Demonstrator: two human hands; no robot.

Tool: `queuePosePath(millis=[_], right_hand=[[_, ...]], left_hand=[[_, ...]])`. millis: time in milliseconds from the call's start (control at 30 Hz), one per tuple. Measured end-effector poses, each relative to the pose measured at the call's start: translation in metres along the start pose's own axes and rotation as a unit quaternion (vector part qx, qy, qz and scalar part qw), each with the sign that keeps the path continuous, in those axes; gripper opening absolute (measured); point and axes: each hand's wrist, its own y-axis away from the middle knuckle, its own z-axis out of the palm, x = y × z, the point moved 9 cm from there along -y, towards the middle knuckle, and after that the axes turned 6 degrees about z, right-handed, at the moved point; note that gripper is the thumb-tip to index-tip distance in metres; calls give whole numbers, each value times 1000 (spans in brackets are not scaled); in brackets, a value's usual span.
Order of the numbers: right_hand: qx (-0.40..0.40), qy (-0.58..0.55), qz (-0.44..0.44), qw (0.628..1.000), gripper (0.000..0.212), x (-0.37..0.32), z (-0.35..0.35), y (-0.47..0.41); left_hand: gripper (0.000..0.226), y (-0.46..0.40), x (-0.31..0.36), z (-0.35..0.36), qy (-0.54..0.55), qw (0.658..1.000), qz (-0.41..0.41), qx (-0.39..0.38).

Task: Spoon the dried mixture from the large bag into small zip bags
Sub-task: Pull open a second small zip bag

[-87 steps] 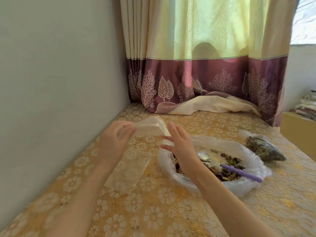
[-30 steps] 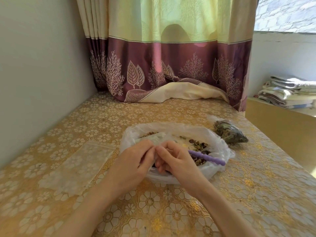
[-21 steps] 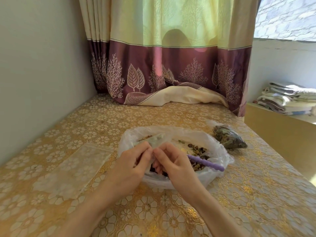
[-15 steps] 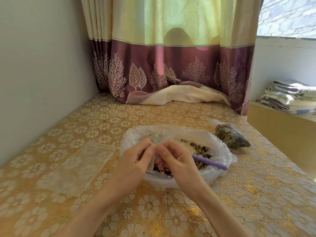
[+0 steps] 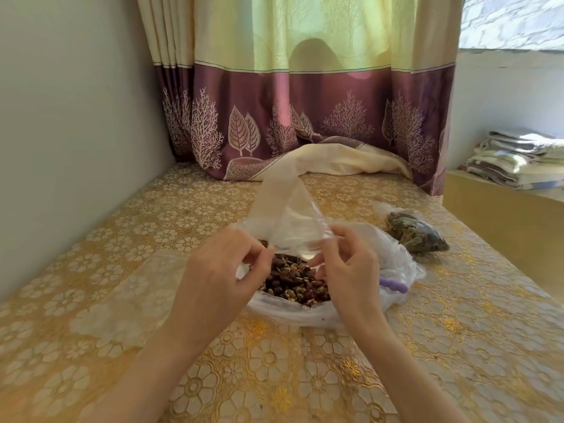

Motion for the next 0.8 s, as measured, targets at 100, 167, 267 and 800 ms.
queuePosePath(millis=[100, 167, 267, 800], right_hand=[[-28, -104, 70, 992, 41, 10, -8, -9], [-77, -181, 119, 973, 54, 14, -7, -10], [-134, -179, 124, 967, 42, 8, 2, -8], [-114, 50, -37, 992, 10, -8, 3, -4]], left_hand=[[33, -1, -13, 2, 53, 995, -82, -11], [53, 6, -41, -3, 115, 970, -212, 34], [105, 24, -80, 5, 299, 877, -374, 38], [18, 38, -98, 0, 246, 879, -397, 100]])
